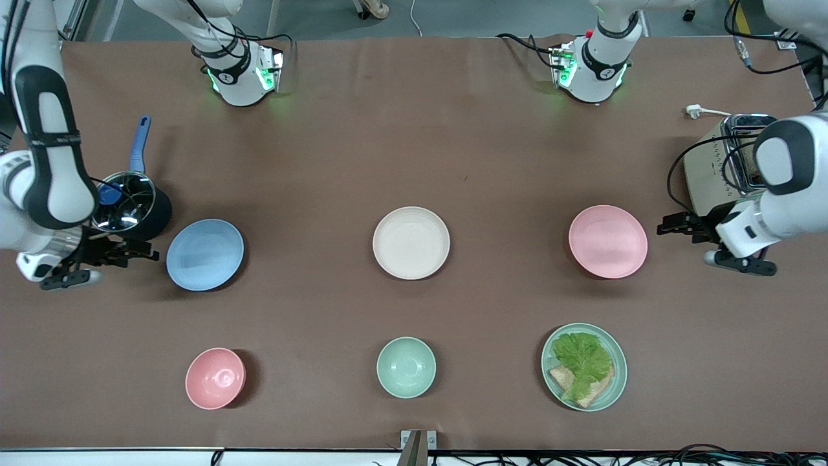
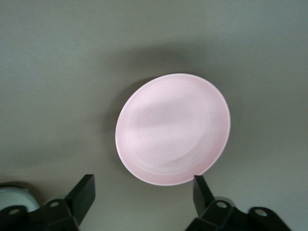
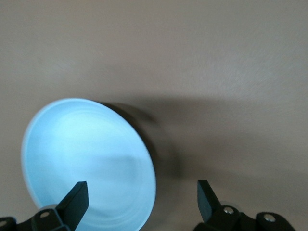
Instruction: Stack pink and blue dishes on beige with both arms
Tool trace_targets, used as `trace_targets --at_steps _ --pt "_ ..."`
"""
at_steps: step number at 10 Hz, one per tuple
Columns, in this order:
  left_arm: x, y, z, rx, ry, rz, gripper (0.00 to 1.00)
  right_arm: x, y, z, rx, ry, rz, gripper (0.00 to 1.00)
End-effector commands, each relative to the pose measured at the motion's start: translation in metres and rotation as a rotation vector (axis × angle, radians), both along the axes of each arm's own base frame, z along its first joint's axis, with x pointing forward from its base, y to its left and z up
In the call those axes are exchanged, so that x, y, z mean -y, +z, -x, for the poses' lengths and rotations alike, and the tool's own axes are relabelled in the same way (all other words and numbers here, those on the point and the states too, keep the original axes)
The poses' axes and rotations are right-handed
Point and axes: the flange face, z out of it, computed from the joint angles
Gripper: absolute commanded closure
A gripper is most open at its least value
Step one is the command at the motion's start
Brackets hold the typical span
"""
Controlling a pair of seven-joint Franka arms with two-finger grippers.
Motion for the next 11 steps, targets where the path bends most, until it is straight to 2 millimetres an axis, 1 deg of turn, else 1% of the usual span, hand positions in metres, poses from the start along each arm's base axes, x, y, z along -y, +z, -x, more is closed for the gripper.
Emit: trace_targets --at_steps 1,2,3,4,5,6,7,8,9,10,11 --pt "-0.003 -0.075 -0.005 -0.038 0.005 -0.012 0.23 0.001 -0.032 0.017 0.025 0.038 -0.044 0.13" --pt "-0.007 -0.100 -0.007 -0.031 0.011 -0.027 0.23 0.000 -0.042 0.022 0.013 0.035 -0.058 0.21" --pt "-0.009 -0.122 -0.008 -0.023 0.003 -0.039 0.23 -0.004 -0.047 0.025 0.010 0.016 -0.078 0.30" --pt "-0.010 -0.137 -0.007 -0.027 0.002 -0.043 0.27 -0.006 -0.054 0.027 0.000 0.012 -0.084 0.39" --pt "-0.012 -0.142 -0.005 -0.036 0.008 -0.040 0.34 -0.006 -0.059 0.029 -0.010 0.009 -0.086 0.60" --pt "-0.017 -0.147 0.000 -0.046 0.020 -0.028 0.49 -0.005 -0.059 0.029 -0.014 -0.005 -0.088 0.95" --pt "-0.016 -0.151 0.002 -0.044 -0.006 -0.010 0.63 -0.004 -0.059 0.029 -0.017 -0.009 -0.092 0.99" --pt "-0.019 -0.149 0.005 -0.036 0.017 0.020 0.87 -0.008 -0.054 0.023 -0.023 -0.025 -0.098 0.99" --pt "-0.018 -0.146 0.004 -0.028 0.032 0.036 1.00 -0.011 -0.041 0.012 -0.034 -0.037 -0.115 0.99" --pt "-0.016 -0.138 0.001 -0.014 0.035 0.041 1.00 -0.007 -0.021 0.000 -0.054 -0.033 -0.148 0.99" --pt "-0.012 -0.130 0.000 -0.009 0.038 0.051 1.00 0.002 0.012 -0.016 -0.087 -0.024 -0.150 0.99"
